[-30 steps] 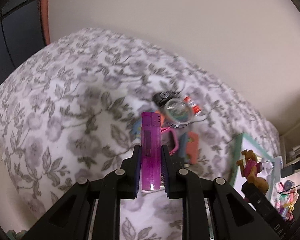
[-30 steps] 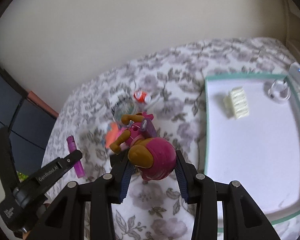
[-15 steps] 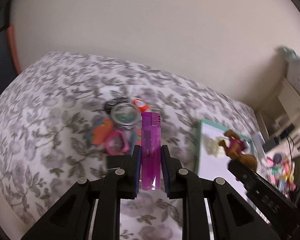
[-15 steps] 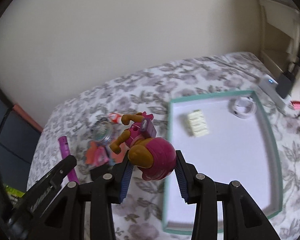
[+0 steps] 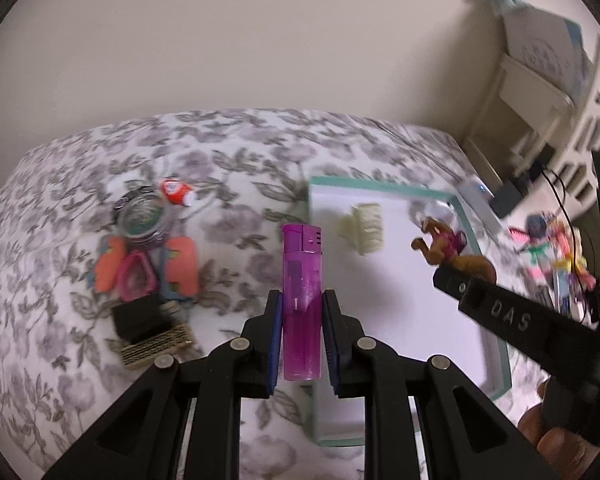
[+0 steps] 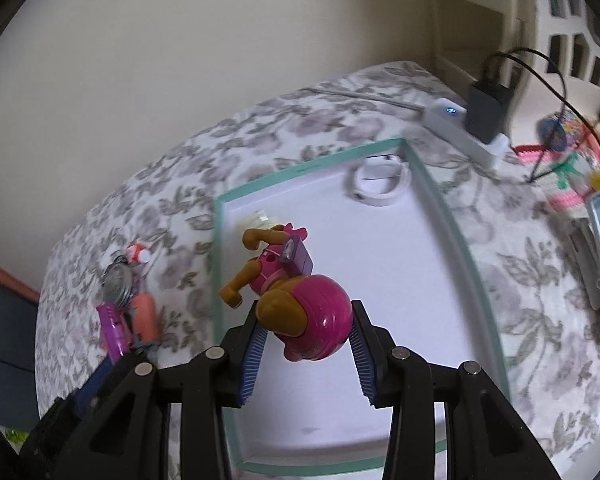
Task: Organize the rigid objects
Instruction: 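Carry the purple lighter and pink-helmet figure over the tray with both tools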
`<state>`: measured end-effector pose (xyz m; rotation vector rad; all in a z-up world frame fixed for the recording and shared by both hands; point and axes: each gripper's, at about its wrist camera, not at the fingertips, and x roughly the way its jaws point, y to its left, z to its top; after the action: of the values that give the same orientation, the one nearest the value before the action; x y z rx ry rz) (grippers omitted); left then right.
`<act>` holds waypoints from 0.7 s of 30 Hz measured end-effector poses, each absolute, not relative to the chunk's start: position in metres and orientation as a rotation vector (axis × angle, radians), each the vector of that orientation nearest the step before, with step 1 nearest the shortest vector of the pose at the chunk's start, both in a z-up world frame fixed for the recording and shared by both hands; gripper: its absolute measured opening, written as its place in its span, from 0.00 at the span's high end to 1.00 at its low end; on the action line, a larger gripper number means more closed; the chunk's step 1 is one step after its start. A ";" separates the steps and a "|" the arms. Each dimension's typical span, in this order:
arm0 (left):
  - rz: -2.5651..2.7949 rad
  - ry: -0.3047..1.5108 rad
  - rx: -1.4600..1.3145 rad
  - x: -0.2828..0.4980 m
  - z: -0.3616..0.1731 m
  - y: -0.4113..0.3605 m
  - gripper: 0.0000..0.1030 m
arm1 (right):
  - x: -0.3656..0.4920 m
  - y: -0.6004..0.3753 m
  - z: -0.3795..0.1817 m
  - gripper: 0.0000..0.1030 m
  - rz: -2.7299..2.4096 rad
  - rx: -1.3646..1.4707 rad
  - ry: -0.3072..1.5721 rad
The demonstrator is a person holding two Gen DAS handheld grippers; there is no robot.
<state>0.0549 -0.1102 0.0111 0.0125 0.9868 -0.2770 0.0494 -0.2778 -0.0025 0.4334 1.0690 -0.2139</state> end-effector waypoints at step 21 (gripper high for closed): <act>-0.411 1.109 0.211 0.062 -0.045 -0.189 0.81 | 0.049 -0.325 -0.055 0.58 -0.365 0.439 1.209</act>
<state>0.0624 -0.1890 -0.0454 0.2114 1.1094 -0.4107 0.0488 -0.3248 -0.0553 0.4395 1.2089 -0.3650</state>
